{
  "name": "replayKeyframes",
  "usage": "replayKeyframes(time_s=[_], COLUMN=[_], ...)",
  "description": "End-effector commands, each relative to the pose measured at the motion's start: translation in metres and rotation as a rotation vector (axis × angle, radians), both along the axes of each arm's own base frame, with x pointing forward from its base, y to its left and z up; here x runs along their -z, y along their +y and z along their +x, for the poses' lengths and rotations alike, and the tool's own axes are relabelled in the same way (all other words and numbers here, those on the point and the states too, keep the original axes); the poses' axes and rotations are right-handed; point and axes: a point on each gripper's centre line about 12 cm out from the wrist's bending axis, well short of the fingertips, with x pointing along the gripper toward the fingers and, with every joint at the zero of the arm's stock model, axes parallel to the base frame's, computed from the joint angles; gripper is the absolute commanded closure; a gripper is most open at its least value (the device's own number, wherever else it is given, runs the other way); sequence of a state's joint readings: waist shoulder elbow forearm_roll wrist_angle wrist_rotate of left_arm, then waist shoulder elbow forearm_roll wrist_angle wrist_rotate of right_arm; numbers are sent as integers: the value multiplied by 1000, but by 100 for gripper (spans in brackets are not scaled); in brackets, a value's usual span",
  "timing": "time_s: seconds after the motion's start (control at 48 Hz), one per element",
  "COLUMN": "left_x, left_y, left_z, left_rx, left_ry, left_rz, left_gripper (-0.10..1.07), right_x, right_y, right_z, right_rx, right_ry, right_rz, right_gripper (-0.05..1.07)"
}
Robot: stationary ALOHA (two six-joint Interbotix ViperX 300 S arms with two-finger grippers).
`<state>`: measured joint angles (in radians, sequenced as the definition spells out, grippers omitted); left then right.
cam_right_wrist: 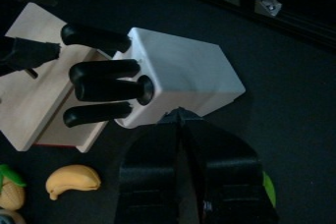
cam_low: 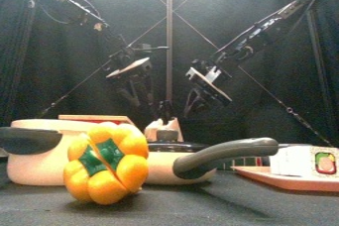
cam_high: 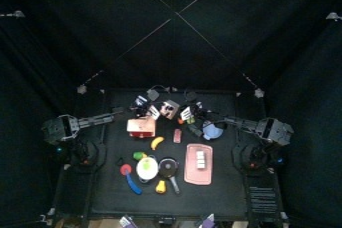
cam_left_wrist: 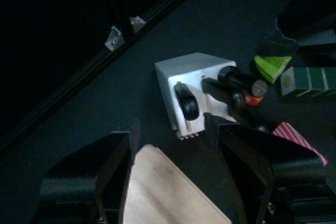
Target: Grab cleaver handle
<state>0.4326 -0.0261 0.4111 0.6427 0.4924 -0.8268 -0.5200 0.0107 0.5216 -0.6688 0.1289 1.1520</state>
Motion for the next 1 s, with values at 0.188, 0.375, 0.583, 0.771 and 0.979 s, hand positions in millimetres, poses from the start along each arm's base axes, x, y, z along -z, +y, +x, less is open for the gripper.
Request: replayKeyframes(time_s=[0.188,0.375,0.583,0.771,0.979], left_x=[-13,-7,-4,-6,-5], left_y=[9,14,17,17,16], left_z=[17,24,29,29,29], left_rx=[1,-19,-27,-25,-23], left_ry=[-49,-21,0,-3,-3], left_rz=[16,8,11,15,15], left_gripper=[8,8,11,21,30], right_x=[-11,-10,-9,-7,-5], right_y=[-3,-3,-3,-2,-2], right_z=[3,3,3,2,1], right_rx=[0,0,0,0,0], right_ry=[-26,-24,-21,-17,-13], right_rz=[-17,-16,-14,-12,-9], right_gripper=[71,71,71,71,71])
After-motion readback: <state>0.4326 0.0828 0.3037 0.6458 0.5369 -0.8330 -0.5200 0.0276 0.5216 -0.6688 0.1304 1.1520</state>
